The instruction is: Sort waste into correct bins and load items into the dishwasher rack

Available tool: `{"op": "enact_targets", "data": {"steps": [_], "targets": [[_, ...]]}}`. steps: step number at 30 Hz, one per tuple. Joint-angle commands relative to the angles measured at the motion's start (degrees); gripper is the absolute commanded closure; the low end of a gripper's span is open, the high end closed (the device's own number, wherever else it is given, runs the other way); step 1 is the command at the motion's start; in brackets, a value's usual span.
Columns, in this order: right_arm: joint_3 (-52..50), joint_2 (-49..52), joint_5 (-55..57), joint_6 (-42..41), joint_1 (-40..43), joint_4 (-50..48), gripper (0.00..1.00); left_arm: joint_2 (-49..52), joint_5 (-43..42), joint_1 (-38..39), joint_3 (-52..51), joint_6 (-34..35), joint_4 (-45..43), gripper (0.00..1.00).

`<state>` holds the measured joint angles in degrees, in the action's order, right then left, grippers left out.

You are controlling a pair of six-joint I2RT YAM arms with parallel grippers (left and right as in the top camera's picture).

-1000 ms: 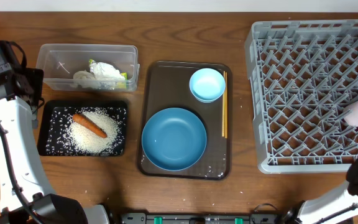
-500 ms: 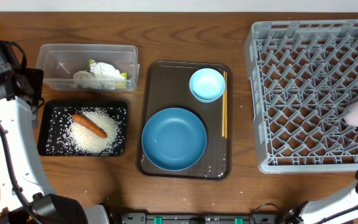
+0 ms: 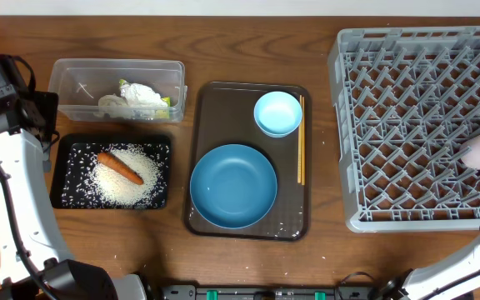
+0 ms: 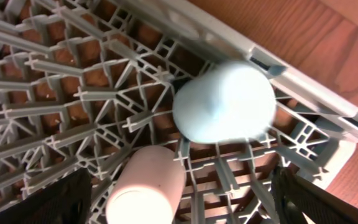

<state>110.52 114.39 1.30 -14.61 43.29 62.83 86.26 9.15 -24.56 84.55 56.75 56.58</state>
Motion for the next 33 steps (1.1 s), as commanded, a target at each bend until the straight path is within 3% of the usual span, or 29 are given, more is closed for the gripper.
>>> {"op": "enact_targets", "data": {"steps": [1, 9, 16, 23, 26, 30, 33], "targets": [[-0.2, -0.5, -1.8, 0.1, -0.8, 0.3, 0.10, 0.3, 0.3, -0.2, 0.0, -0.3, 0.2, 0.01], [-0.2, -5.4, -4.8, -1.2, -5.3, 0.5, 0.14, 0.3, 0.3, -0.2, 0.0, -0.3, 0.2, 0.01], [-0.2, -11.8, -16.3, -1.2, -15.5, -0.9, 0.16, 0.3, 0.3, -0.2, 0.0, -0.3, 0.2, 0.01], [-0.2, -13.0, -20.9, 5.1, -34.1, -3.0, 0.17, 0.3, 0.3, -0.2, 0.0, -0.3, 0.2, 0.01], [-0.2, -11.3, -17.1, 8.3, -43.7, -3.8, 0.18, 0.3, 0.3, -0.2, 0.0, -0.3, 0.2, 0.01], [-0.2, -7.4, -9.4, 8.2, -55.1, -5.6, 0.28, 0.3, 0.3, -0.2, 0.0, -0.3, 0.2, 0.01], [-0.2, -3.6, -4.9, 6.4, -62.4, -7.5, 0.30, 0.3, 0.3, -0.2, 0.0, -0.3, 0.2, 0.01]]}}
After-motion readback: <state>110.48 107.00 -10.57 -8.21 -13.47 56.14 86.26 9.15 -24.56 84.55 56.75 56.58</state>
